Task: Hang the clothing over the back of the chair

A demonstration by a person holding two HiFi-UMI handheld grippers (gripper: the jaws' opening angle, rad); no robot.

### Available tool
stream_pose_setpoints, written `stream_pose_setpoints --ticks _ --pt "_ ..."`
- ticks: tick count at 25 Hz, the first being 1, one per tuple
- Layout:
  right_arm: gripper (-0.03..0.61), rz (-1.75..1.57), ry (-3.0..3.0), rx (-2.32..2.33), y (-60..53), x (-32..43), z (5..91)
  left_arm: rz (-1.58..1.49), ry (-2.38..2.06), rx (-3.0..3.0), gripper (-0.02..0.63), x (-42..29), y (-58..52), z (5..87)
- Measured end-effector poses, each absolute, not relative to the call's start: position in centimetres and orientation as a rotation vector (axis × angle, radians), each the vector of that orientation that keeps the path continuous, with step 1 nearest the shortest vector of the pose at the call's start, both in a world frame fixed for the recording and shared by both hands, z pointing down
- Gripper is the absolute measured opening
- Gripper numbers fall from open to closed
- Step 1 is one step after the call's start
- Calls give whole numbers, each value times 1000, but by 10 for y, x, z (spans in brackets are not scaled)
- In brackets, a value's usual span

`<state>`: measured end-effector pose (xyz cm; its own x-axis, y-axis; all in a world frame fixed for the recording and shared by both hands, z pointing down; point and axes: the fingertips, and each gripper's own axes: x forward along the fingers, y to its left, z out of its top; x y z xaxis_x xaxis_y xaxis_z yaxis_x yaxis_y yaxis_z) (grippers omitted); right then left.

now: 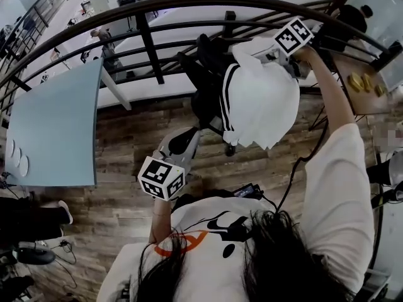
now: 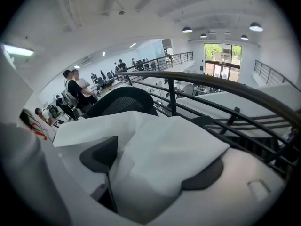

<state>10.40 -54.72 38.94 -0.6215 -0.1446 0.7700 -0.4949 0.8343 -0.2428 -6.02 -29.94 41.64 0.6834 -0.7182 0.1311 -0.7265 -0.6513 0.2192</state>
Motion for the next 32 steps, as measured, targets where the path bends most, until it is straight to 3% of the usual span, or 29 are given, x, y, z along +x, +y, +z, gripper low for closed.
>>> stream_pose_setpoints --ticks 4,18,28,32 --pt "491 571 -2216 417 -541 113 383 66 -1150 2638 0 -61 -302 419" --pt "476 509 -2247 404 -538 113 384 47 -947 2949 25 -29 -381 314" --pt "440 467 -2248 413 -532 114 383 94 -735 3057 43 32 -443 241" --pt "434 439 -2253 411 -532 114 380 228 -611 3116 85 66 -470 225"
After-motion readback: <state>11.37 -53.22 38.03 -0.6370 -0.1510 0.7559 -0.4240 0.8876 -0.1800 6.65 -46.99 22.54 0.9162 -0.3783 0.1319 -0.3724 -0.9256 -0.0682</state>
